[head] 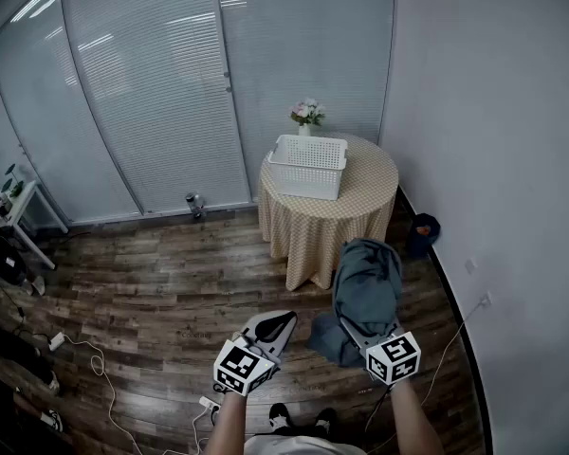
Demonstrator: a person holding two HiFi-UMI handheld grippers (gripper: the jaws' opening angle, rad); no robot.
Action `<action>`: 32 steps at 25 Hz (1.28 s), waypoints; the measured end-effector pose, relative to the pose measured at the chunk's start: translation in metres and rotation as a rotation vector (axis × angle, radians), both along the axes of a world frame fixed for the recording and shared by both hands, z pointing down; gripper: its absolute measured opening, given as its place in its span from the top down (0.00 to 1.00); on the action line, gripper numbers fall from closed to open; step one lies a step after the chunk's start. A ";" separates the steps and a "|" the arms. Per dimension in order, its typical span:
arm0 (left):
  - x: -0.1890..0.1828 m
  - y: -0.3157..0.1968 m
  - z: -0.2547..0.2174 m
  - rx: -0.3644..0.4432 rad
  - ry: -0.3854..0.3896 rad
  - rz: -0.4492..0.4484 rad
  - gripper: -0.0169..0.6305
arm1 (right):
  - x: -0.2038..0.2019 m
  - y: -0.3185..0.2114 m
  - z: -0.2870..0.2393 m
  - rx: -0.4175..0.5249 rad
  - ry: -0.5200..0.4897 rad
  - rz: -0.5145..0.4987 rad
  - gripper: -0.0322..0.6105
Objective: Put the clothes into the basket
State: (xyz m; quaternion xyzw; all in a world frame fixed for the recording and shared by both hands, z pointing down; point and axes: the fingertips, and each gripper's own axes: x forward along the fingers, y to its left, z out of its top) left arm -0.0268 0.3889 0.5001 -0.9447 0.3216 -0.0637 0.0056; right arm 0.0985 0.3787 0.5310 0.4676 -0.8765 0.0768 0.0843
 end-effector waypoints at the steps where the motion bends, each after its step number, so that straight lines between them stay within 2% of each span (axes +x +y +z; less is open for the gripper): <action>1: 0.002 0.001 0.000 -0.001 0.001 -0.005 0.95 | 0.001 0.002 0.000 0.001 0.001 -0.003 0.59; 10: 0.012 0.000 -0.004 0.005 0.008 -0.065 0.95 | 0.018 0.007 0.007 -0.011 -0.003 -0.019 0.60; 15: 0.012 -0.001 -0.005 0.024 -0.032 -0.091 0.95 | 0.034 0.008 0.011 -0.030 -0.036 -0.026 0.59; 20: -0.004 -0.009 -0.011 0.038 -0.060 -0.138 0.95 | 0.034 0.001 0.010 -0.021 -0.022 -0.043 0.59; 22: 0.002 -0.013 -0.010 0.042 -0.070 -0.126 0.95 | 0.043 -0.004 0.011 -0.017 -0.020 -0.052 0.59; 26: 0.009 -0.032 -0.005 0.071 -0.138 -0.072 0.95 | 0.043 -0.025 0.010 0.001 0.002 -0.058 0.59; 29: 0.008 -0.059 -0.010 0.085 -0.125 -0.071 0.95 | 0.043 -0.046 0.009 0.001 -0.004 -0.060 0.59; 32: 0.008 -0.095 -0.004 0.061 -0.125 -0.066 0.95 | 0.040 -0.061 0.018 -0.022 -0.016 -0.034 0.59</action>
